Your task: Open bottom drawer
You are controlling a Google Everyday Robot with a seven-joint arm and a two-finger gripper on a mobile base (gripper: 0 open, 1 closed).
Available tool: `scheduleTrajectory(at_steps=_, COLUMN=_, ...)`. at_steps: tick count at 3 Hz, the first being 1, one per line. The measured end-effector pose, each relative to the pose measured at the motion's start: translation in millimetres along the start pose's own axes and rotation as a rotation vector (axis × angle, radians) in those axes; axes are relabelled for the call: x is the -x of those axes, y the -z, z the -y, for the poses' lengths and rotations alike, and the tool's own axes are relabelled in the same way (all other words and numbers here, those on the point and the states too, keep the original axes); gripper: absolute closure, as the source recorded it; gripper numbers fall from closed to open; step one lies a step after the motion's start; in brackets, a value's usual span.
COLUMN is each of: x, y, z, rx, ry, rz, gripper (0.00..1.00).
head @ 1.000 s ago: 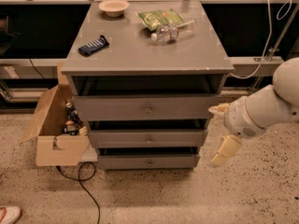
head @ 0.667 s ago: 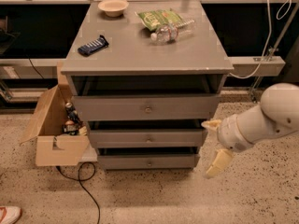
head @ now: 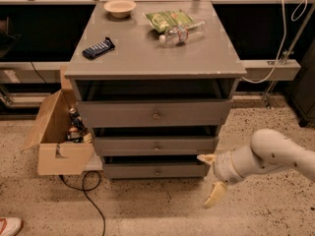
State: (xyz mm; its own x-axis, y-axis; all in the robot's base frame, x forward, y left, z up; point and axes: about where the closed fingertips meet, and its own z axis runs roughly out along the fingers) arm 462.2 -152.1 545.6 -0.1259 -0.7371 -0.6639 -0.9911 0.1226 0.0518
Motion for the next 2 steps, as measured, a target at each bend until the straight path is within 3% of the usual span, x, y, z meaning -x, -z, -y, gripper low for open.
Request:
scheduleTrajectory(at_steps=1, x=-16.1, y=-38.2, z=-1.2, rx=0.013, ry=0.012, rz=0.063, gripper=0.0)
scheduleTrajectory(at_steps=2, x=-19.8, y=-41.7, z=1.2, rx=0.011, ry=0.017, rz=0.06, gripper=0.0)
